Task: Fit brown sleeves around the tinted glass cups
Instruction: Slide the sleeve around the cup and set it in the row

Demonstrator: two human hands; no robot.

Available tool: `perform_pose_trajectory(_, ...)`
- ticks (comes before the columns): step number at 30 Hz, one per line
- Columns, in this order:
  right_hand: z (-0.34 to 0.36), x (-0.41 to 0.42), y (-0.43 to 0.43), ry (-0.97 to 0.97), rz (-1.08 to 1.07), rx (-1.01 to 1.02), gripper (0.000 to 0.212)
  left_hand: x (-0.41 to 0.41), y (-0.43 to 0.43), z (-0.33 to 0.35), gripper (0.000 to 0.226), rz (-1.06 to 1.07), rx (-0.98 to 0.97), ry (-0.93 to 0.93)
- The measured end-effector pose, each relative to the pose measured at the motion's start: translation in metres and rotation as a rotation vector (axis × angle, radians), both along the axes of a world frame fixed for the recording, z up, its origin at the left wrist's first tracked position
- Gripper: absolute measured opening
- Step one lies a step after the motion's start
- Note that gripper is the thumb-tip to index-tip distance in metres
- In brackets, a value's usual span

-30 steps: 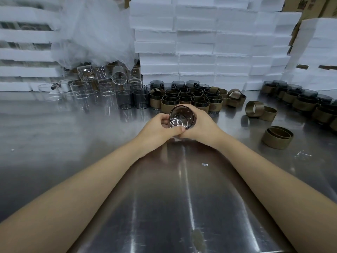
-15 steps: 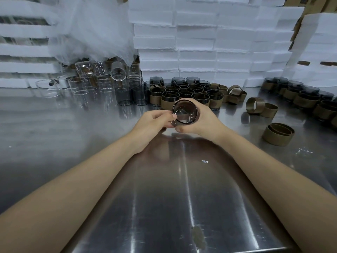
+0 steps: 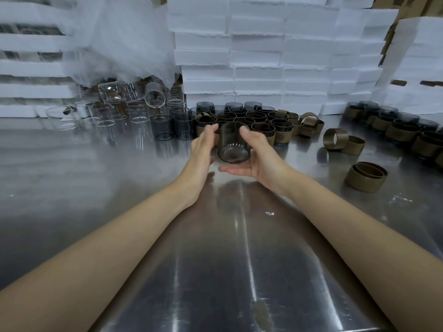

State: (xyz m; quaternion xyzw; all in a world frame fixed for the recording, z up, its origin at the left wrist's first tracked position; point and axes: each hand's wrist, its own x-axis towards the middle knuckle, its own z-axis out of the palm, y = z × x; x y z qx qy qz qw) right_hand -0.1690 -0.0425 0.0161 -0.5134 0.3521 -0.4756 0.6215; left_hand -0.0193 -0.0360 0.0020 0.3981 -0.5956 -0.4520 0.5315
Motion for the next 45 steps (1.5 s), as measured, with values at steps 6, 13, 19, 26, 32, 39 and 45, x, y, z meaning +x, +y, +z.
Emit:
perform_pose_trajectory(6, 0.001, 0.001, 0.004, -0.142, 0.205, 0.312, 0.049, -0.001, 0.005, -0.005, 0.095, -0.065, -0.169, -0.145)
perform_pose_trajectory(13, 0.004, 0.003, 0.003, -0.117, 0.201, 0.355, 0.059, 0.002, 0.000, -0.003, 0.046, -0.018, -0.196, -0.042)
perform_pose_trajectory(19, 0.006, 0.003, 0.003, -0.081, 0.241, 0.361, 0.059, -0.001, -0.001, -0.001, 0.017, 0.024, -0.235, -0.043)
perform_pose_trajectory(26, 0.006, 0.002, 0.002, 0.006, 0.228, 0.376, 0.059, 0.002, -0.001, 0.000, 0.037, 0.053, -0.100, 0.082)
perform_pose_trajectory(32, 0.006, 0.002, 0.004, 0.027, 0.252, 0.367, 0.057, 0.006, -0.002, 0.003, 0.056, -0.096, 0.103, 0.165)
perform_pose_trajectory(39, 0.003, 0.003, 0.000, 0.020, 0.278, 0.355, 0.063, 0.005, 0.001, -0.001, 0.056, -0.044, -0.044, 0.079)
perform_pose_trajectory(45, -0.002, -0.001, -0.003, -0.059, 0.389, 0.358, 0.051, 0.001, 0.001, -0.001, 0.037, 0.088, -0.082, 0.002)
